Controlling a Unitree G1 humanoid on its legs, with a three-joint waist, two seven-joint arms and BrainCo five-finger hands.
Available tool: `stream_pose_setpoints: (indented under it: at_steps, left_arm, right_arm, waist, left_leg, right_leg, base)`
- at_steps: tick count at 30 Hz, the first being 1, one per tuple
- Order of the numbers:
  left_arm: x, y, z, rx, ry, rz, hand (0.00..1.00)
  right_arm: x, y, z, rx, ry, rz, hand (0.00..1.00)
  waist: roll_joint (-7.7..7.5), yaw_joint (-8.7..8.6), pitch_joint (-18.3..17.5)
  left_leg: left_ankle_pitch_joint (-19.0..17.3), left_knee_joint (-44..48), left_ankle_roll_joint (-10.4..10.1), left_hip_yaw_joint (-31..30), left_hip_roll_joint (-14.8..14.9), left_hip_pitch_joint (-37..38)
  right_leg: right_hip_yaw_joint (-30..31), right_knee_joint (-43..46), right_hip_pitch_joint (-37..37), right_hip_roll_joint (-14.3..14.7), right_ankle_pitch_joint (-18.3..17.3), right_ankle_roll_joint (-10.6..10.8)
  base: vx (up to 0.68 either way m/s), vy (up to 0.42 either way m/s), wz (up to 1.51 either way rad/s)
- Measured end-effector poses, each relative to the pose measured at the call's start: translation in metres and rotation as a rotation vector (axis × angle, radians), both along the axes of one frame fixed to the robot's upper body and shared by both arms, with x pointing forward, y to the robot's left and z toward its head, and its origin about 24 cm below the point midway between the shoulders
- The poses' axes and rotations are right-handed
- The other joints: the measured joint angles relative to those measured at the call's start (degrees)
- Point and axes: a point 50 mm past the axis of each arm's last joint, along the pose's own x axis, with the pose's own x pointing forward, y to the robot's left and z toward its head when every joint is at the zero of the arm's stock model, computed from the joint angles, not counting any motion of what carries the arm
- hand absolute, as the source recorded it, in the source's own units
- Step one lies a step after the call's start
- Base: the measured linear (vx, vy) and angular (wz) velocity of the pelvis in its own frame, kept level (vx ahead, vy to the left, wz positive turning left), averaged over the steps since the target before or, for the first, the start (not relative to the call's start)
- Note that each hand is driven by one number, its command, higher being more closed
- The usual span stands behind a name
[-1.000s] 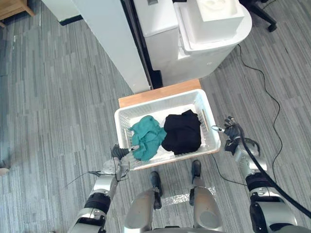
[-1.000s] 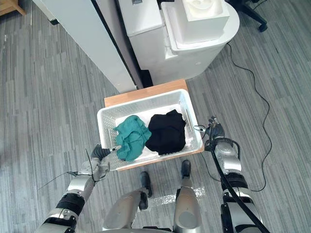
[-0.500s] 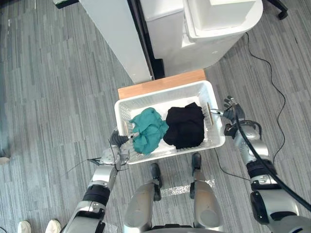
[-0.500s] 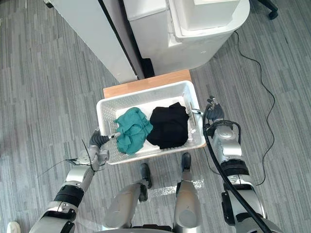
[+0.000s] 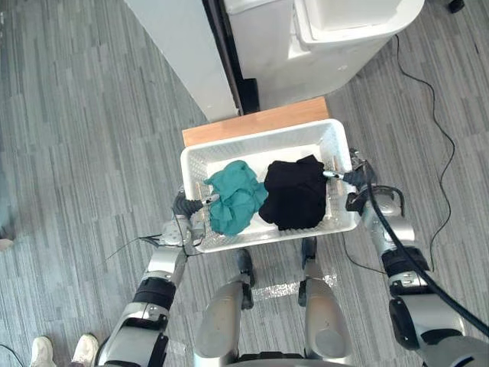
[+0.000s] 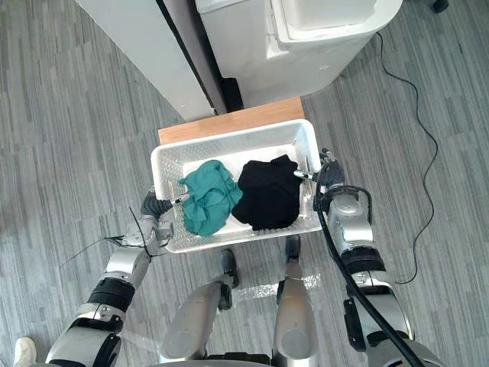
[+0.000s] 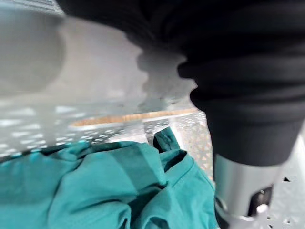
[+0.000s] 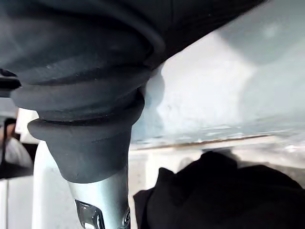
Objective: Pick up the laundry basket with both hands and put the clothes into the washing machine.
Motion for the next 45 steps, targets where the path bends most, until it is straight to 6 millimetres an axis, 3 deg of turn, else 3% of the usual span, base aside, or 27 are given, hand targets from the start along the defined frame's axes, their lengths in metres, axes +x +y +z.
stream_pose_setpoints:
  at_steps: [1, 8, 18, 24, 31, 34, 35, 39, 43, 45]
  left_arm:
    - [0.0, 0.0, -0.001, 0.001, 0.003, 0.0, 1.0]
    - [0.014, -0.001, 0.007, 0.007, -0.001, 0.044, 1.0]
    - [0.016, -0.001, 0.005, 0.021, 0.026, 0.073, 1.0]
    - [0.007, -0.005, -0.012, 0.06, 0.108, 0.05, 1.0]
    - [-0.03, 0.002, -0.05, 0.058, 0.242, 0.032, 1.0]
    - [-0.042, 0.002, -0.06, 0.056, 0.279, 0.009, 1.0]
    - [-0.051, 0.003, -0.068, 0.046, 0.314, -0.004, 1.0]
    - [-0.062, 0.003, -0.078, 0.029, 0.352, -0.028, 1.0]
    - [-0.06, 0.002, -0.073, 0.019, 0.325, -0.041, 1.0]
    - [-0.063, 0.002, -0.075, 0.006, 0.332, -0.041, 1.0]
  right_arm:
    - [0.001, 0.0, 0.0, -0.001, 0.001, 0.0, 1.0]
    - [0.013, 0.006, 0.015, -0.016, -0.038, -0.005, 1.0]
    - [0.014, 0.009, 0.013, -0.056, -0.028, -0.029, 1.0]
    - [-0.001, 0.001, -0.015, -0.063, 0.057, -0.05, 1.0]
    - [-0.05, 0.001, -0.075, -0.005, 0.203, -0.07, 1.0]
    - [-0.069, -0.001, -0.091, 0.033, 0.239, -0.088, 1.0]
    - [-0.081, -0.003, -0.104, 0.045, 0.283, -0.093, 1.0]
    - [-0.098, -0.006, -0.113, 0.068, 0.302, -0.104, 1.0]
    - [-0.104, -0.008, -0.112, 0.09, 0.284, -0.113, 1.0]
    - [-0.104, -0.008, -0.111, 0.091, 0.276, -0.112, 1.0]
  waist:
    - [0.0, 0.0, 0.0]
    - [0.03, 0.1, 0.0]
    - [0.1, 0.83, 0.0]
    - [0.1, 0.84, 0.0]
    - [0.15, 0.04, -0.4]
    - [0.07, -0.13, -2.8]
    - [-0.15, -0.35, -5.5]
    - [-0.36, -0.71, -9.5]
    - [-0.37, -0.71, -11.1]
    - [-1.19, -0.58, -11.6]
  left_leg:
    - [0.0, 0.0, 0.0, 0.0, 0.0, 0.0]
    - [1.5, -1.0, 0.1, -0.1, -0.3, -1.3]
    - [1.9, -0.9, -0.3, 0.1, 0.0, -0.9]
    - [1.8, -1.0, -0.3, 0.1, 0.1, 2.3]
    - [1.1, -1.4, -0.4, 0.6, 1.0, 7.6]
    - [0.8, -1.7, -0.6, 1.4, 1.4, 8.2]
    - [1.0, -2.7, -0.8, 1.6, 2.0, 9.2]
    - [-0.3, -2.5, -2.6, 2.5, 3.9, 12.6]
    - [-6.1, 6.9, -4.2, 4.8, 9.6, 13.9]
    - [-5.8, 23.2, -1.3, 1.1, 12.3, 9.7]
  right_leg:
    - [0.0, 0.0, 0.0, 0.0, 0.0, 0.0]
    - [0.2, 0.8, -2.1, -0.2, 0.1, -0.1]
    - [0.7, 1.6, -2.3, 0.1, 0.1, 0.0]
    - [1.0, 1.6, 0.9, 0.1, 0.1, 0.0]
    - [1.4, 1.3, 6.1, 0.6, -1.0, 0.8]
    - [1.6, 0.5, 6.6, 1.1, -0.8, 1.1]
    - [1.7, -0.5, 7.5, 1.6, -0.7, 1.2]
    - [2.5, -1.7, 10.8, 3.6, -1.1, 0.7]
    - [5.1, 0.9, 13.3, 8.4, -4.5, -1.2]
    - [8.3, 5.4, 13.6, 10.7, -6.8, -2.3]
  base:
    - [0.0, 0.0, 0.0]
    - [-0.04, -0.008, 0.02]
    - [-0.02, -0.015, -0.01]
    - [0.0, 0.0, 0.0]
    - [-0.02, -0.01, -0.02]
    - [0.0, -0.041, -0.11]
    - [0.06, -0.066, -0.11]
    - [0.08, -0.06, -0.24]
    - [0.05, -0.087, -0.47]
    - [0.06, -0.131, -0.8]
